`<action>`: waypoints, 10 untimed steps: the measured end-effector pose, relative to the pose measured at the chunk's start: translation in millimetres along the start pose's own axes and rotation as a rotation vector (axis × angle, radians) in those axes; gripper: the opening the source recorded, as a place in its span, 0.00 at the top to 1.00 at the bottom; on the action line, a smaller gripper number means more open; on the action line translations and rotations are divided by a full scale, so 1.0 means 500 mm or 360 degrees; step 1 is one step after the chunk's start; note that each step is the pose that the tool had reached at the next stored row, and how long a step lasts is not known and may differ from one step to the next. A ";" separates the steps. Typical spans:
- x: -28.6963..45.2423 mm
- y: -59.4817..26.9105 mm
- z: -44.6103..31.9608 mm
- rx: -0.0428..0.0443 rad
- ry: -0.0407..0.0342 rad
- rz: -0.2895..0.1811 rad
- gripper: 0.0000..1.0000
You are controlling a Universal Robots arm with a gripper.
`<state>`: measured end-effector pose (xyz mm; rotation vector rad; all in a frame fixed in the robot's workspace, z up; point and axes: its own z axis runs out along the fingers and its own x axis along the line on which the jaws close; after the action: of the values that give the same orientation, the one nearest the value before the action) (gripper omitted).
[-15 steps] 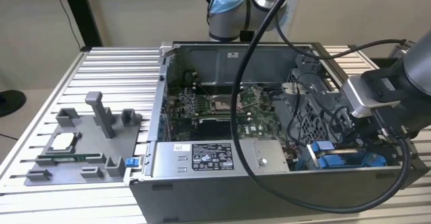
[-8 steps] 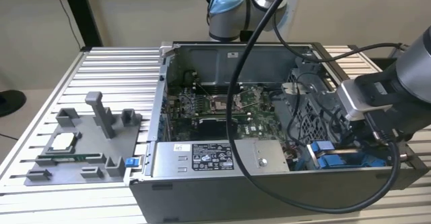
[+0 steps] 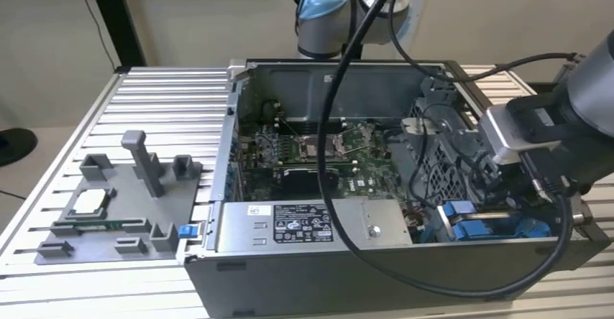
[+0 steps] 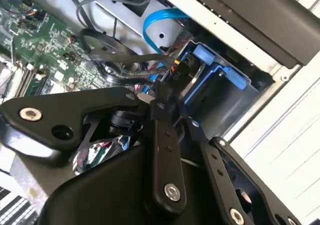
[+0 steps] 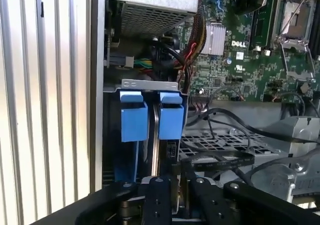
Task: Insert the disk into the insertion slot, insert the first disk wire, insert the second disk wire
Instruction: 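Insert the second disk wire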
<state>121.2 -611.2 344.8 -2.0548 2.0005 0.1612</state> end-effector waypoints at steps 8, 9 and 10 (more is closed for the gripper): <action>-0.019 -0.008 -0.069 0.0000 0.0000 0.0000 0.00; -0.021 -0.009 -0.078 0.0000 0.0000 0.0000 0.00; -0.024 -0.010 -0.087 0.0000 0.0000 0.0000 0.00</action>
<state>121.2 -611.2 390.3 -2.0549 2.0004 0.1612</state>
